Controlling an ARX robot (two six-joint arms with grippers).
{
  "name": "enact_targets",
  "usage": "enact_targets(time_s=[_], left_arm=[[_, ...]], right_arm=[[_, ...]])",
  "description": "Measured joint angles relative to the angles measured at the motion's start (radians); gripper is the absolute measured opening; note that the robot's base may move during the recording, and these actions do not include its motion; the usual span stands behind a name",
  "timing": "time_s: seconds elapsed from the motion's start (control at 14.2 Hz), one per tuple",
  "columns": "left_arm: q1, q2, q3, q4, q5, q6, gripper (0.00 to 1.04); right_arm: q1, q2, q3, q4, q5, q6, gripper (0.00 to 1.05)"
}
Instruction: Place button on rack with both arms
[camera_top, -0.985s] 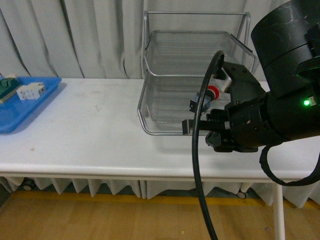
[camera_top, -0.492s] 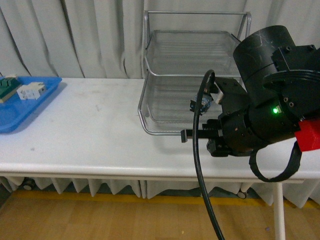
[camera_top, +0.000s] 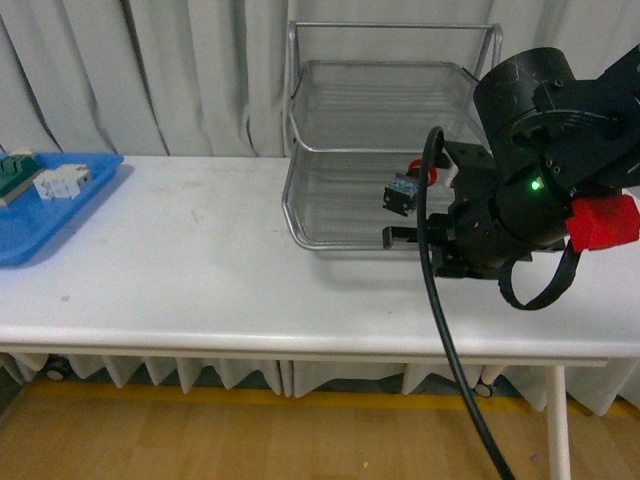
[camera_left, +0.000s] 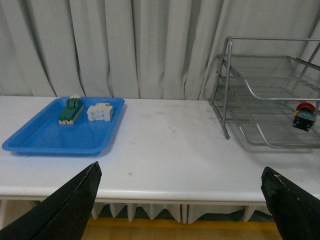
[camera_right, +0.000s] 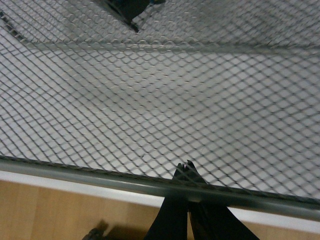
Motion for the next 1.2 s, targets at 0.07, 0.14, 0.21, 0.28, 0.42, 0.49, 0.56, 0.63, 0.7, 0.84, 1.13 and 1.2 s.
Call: enact_targets(time_s=[0.07,0.14,0.21,0.28,0.42,0.49,0.56,0.63,0.7,0.84,1.13,1.2], left_arm=[[0.0,0.0,0.0,0.0,0.0,0.0,0.98],[0.0,0.0,0.0,0.0,0.0,0.0,0.98],[0.0,0.0,0.0,0.0,0.0,0.0,0.98],[0.0,0.0,0.0,0.0,0.0,0.0,0.98],[0.0,0.0,0.0,0.0,0.0,0.0,0.98],[0.0,0.0,0.0,0.0,0.0,0.0,0.98],[0.0,0.0,0.0,0.0,0.0,0.0,0.98],[0.0,0.0,0.0,0.0,0.0,0.0,0.98],[0.0,0.0,0.0,0.0,0.0,0.0,0.98],[0.0,0.0,0.0,0.0,0.0,0.0,0.98],[0.0,0.0,0.0,0.0,0.0,0.0,0.98],[0.0,0.0,0.0,0.0,0.0,0.0,0.98]], right_arm=[[-0.022,0.033,0.073,-0.026,0.006,-0.01,0.02],[-0.034,0.053,0.118,-0.043,0.015,-0.019,0.02],[-0.059,0.098,0.202,-0.075,0.028,-0.037,0.02],[-0.077,0.134,0.267,-0.106,0.044,-0.055,0.02],[-0.098,0.163,0.345,-0.133,0.056,-0.071,0.02],[-0.103,0.163,0.36,-0.132,0.058,-0.073,0.02],[-0.108,0.163,0.37,-0.13,0.056,-0.074,0.02],[-0.109,0.163,0.37,-0.13,0.056,-0.077,0.02],[-0.11,0.163,0.366,-0.126,0.055,-0.077,0.02],[-0.115,0.126,0.303,-0.089,0.039,-0.066,0.02],[-0.132,-0.203,-0.097,0.13,-0.108,-0.006,0.02],[-0.158,-0.319,-0.229,0.2,-0.16,0.015,0.02]])
